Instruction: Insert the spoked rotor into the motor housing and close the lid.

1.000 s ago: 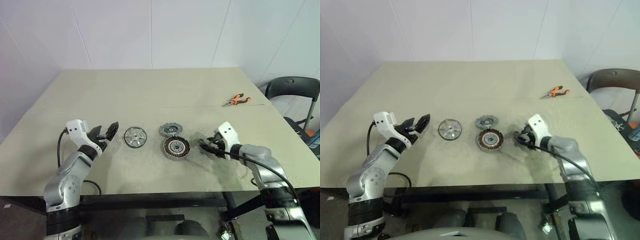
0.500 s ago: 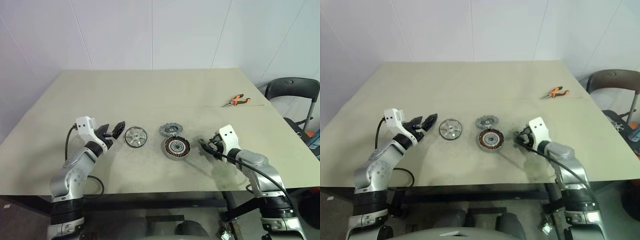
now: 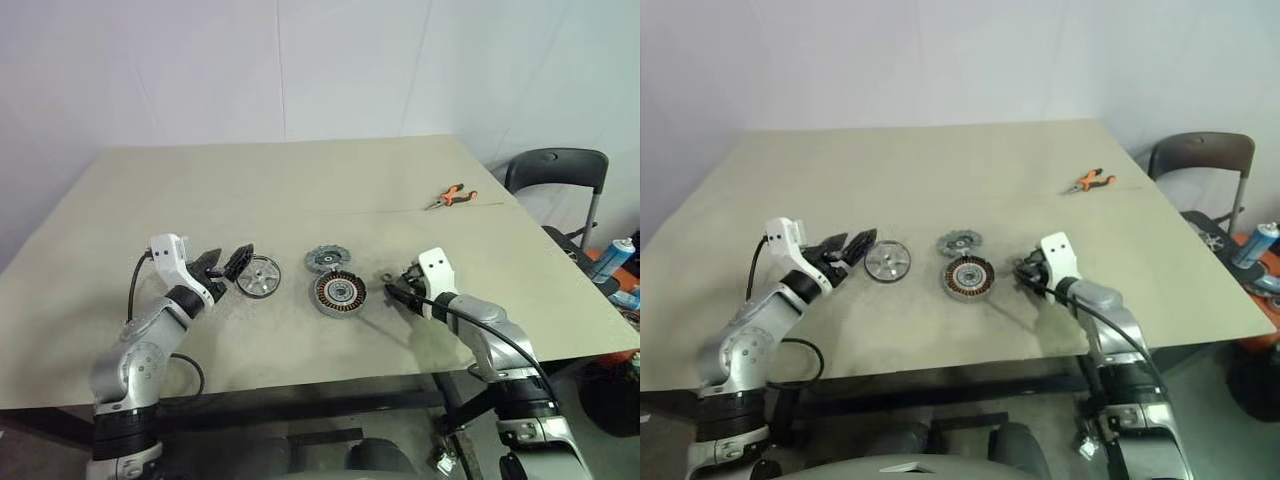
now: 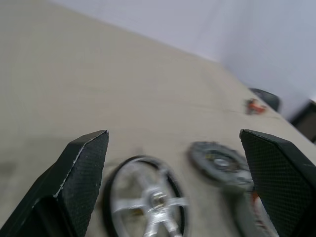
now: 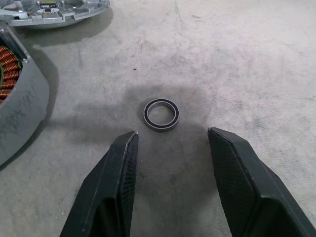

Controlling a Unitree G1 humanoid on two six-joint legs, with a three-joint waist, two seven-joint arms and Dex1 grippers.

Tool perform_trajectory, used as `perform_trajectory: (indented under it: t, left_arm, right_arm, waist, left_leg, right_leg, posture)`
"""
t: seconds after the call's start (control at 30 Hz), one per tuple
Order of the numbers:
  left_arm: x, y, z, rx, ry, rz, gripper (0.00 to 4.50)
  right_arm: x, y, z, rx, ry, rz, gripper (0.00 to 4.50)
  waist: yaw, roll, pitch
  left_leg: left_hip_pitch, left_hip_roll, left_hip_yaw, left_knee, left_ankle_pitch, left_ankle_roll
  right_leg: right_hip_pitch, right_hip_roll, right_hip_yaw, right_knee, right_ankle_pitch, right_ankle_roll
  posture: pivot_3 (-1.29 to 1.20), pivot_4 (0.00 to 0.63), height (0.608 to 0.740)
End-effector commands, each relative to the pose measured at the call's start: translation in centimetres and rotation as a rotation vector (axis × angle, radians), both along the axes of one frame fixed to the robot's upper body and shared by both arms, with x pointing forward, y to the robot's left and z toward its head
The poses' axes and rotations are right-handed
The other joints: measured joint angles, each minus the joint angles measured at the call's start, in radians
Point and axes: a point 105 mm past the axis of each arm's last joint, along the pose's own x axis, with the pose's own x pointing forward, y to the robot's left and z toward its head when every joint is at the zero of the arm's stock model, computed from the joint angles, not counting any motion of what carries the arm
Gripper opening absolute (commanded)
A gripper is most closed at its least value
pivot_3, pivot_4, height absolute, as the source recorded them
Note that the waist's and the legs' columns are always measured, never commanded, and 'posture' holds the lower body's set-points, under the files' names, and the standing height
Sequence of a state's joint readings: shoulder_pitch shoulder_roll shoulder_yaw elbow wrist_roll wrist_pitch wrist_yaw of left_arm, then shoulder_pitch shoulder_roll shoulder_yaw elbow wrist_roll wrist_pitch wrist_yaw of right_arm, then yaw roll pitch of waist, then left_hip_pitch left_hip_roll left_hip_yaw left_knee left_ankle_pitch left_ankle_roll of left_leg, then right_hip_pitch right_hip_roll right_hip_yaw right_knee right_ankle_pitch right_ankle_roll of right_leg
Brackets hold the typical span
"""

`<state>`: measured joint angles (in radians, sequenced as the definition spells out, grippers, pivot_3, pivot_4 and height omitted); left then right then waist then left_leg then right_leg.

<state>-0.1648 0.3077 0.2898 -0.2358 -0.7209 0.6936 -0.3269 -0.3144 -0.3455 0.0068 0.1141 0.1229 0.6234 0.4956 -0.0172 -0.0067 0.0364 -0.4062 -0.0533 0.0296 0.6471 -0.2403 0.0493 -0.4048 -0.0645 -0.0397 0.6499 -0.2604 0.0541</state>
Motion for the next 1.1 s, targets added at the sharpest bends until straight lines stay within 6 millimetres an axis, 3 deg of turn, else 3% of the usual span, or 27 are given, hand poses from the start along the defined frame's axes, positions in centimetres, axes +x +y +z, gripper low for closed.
perform_trajectory:
  t: [0.03,0.43,0.73,1.07,1.1]
  left_arm:
    - [-0.4,-0.1,1.7,0.004,-0.044,-0.058,4.5]
    - [-1.8,-1.2,0.1,0.04,0.045,-0.228,4.5]
    - [-4.8,-3.7,-0.8,0.11,0.092,-0.481,4.5]
    - [-4.2,-2.3,-1.7,0.139,0.101,-0.442,4.5]
    - [-4.2,-2.4,-1.7,0.137,0.101,-0.442,4.5]
  right_arm:
    - [0.6,1.7,0.6,0.024,-0.016,0.04,2.33]
    - [1.6,3.4,0.9,0.014,-0.05,0.064,2.33]
    - [1.4,1.7,-1.1,-0.026,-0.008,0.004,2.33]
    - [0.7,0.3,-2.5,0.031,0.077,-0.069,2.33]
    - [0.5,0.3,-2.7,0.042,0.093,-0.065,1.96]
  waist:
    - [-0.002,0.0,0.0]
    - [0.003,0.001,0.001]
    - [0.001,0.002,0.001]
    - [0.006,0.005,0.001]
    - [0.007,0.005,0.001]
  left_leg:
    - [0.0,0.0,0.0,0.0,0.0,0.0]
    - [-0.001,0.0,0.0,-0.002,0.0,0.0]
    - [-0.001,0.0,0.0,-0.002,0.0,0.0]
    - [0.001,0.0,0.0,-0.002,0.0,0.0]
    - [0.001,0.0,0.0,-0.002,0.0,0.0]
  right_leg:
    - [0.0,0.0,0.0,0.0,0.0,0.0]
    - [-0.003,0.0,0.0,-0.001,0.0,-0.001]
    - [-0.002,0.0,0.0,-0.001,0.0,-0.001]
    - [-0.003,0.0,0.0,-0.002,0.0,-0.002]
    - [-0.003,0.0,0.0,-0.003,0.0,-0.002]
  posture:
    - [0.0,0.0,0.74]
    - [0.0,0.0,0.74]
    - [0.0,0.0,0.74]
    - [0.0,0.0,0.74]
    - [0.0,0.0,0.74]
